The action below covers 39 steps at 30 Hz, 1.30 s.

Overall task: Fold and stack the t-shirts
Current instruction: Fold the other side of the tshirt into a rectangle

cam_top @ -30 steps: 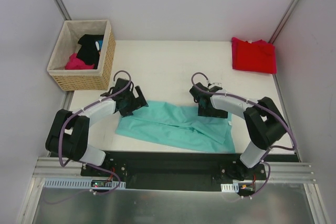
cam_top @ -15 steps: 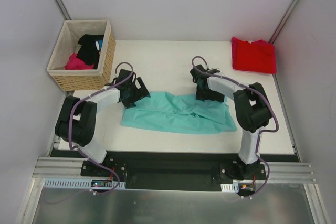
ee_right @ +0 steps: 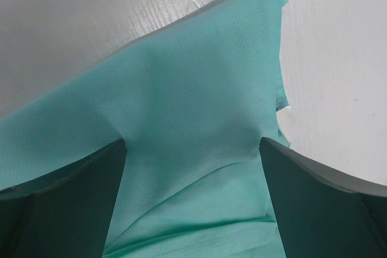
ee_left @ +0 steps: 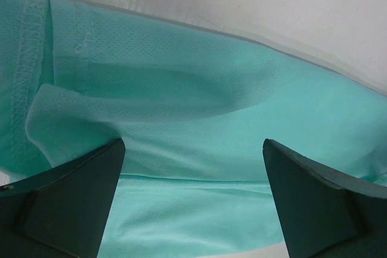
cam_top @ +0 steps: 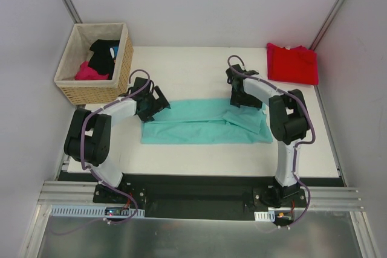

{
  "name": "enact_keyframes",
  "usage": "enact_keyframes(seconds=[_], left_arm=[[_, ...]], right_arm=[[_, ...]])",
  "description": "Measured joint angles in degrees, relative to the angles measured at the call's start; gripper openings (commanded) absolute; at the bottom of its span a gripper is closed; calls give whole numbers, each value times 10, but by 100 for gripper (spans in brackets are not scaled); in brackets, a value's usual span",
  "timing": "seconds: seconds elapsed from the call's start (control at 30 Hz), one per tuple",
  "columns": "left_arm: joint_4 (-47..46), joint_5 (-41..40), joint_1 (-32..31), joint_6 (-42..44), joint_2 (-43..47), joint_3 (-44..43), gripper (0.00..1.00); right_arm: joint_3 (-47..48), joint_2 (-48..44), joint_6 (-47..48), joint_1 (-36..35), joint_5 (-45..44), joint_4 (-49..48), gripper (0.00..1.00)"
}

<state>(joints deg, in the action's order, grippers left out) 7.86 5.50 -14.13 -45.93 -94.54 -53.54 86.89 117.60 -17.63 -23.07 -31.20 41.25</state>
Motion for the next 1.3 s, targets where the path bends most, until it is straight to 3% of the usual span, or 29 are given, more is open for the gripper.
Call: enact_keyframes(seconds=[0.23, 0.5, 1.3], left_arm=[[6, 5, -1, 1, 14, 0, 99], [15, 18, -5, 4, 95, 0, 99], [32, 19, -6, 5, 104, 14, 99]], right_arm=[[-14, -22, 7, -2, 5, 2, 97], [-46, -103, 12, -32, 13, 9, 97], [-112, -91, 4, -103, 26, 5, 98]])
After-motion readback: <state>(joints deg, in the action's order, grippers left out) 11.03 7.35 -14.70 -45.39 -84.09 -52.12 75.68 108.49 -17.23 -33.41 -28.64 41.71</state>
